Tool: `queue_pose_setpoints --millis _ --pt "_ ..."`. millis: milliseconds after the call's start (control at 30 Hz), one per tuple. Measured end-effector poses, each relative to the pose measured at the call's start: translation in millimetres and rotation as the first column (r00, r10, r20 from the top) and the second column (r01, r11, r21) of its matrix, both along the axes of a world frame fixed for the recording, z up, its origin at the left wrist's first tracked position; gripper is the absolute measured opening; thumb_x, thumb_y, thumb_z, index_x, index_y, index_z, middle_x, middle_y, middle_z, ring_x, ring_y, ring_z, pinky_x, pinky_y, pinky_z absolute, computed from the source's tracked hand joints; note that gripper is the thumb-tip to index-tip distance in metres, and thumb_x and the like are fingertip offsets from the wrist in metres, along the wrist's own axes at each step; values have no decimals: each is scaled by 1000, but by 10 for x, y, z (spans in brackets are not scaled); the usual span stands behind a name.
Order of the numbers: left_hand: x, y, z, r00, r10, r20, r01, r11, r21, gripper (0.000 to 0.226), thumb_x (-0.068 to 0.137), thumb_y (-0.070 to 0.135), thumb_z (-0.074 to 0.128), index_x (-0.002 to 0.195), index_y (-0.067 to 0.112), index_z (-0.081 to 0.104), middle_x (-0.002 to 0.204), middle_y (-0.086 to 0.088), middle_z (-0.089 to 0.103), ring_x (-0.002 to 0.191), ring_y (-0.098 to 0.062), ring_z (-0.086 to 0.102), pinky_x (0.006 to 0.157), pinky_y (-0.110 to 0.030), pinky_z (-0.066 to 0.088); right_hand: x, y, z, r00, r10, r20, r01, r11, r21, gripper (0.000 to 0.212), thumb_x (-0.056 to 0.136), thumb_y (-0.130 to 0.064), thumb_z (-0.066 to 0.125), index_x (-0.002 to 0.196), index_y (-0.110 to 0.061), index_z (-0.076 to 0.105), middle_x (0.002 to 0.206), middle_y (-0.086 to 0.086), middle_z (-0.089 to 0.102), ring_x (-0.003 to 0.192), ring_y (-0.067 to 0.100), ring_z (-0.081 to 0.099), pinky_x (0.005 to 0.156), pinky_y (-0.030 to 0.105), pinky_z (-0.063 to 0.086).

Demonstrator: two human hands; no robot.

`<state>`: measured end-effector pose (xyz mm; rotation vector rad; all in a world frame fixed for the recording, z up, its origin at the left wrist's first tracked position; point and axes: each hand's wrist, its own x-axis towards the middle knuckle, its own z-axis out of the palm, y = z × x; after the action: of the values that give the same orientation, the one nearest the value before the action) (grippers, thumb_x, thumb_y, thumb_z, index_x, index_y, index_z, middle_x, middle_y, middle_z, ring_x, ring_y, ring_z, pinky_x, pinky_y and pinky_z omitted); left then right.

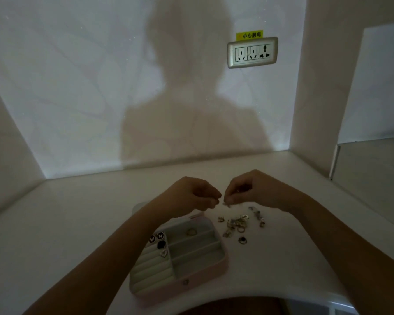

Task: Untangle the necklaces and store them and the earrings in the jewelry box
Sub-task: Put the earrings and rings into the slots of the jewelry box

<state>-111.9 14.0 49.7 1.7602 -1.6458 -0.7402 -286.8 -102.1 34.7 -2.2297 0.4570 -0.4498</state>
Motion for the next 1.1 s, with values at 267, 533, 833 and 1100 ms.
queue_pose_setpoints --millis 267,533,833,1100 --pt "79 408 60 787 128 -603 -152 988 11 14 85 7 59 97 8 66 87 -5 73 82 -13 70 69 -19 54 345 344 -44 935 -3 354 -106 952 288 10 80 -11 70 73 -18 68 62 -1 56 52 10 35 52 23 28" --pt "257 766 53 925 248 -288 -260 966 -3 7 82 10 66 82 15 70 74 2 73 66 -5 67 60 -11 50 572 582 -256 960 46 275 -58 998 36 6 81 -16 72 84 -21 69 70 -13 64 61 1 56 60 14 43" --pt "561 1083 -37 940 321 119 -340 912 228 9 80 12 70 83 19 74 78 3 73 65 -5 62 53 -11 45 611 524 -456 995 56 88 -18 923 -384 14 84 -27 67 92 -16 70 91 -7 58 83 3 52 74 14 42" --pt "529 1008 -109 922 342 179 -376 903 210 8 81 17 70 87 17 75 69 6 65 53 -3 48 44 -10 38 608 499 -464 991 74 108 -24 916 -401 11 84 -28 68 89 -19 69 87 -14 54 79 -4 49 67 8 36"
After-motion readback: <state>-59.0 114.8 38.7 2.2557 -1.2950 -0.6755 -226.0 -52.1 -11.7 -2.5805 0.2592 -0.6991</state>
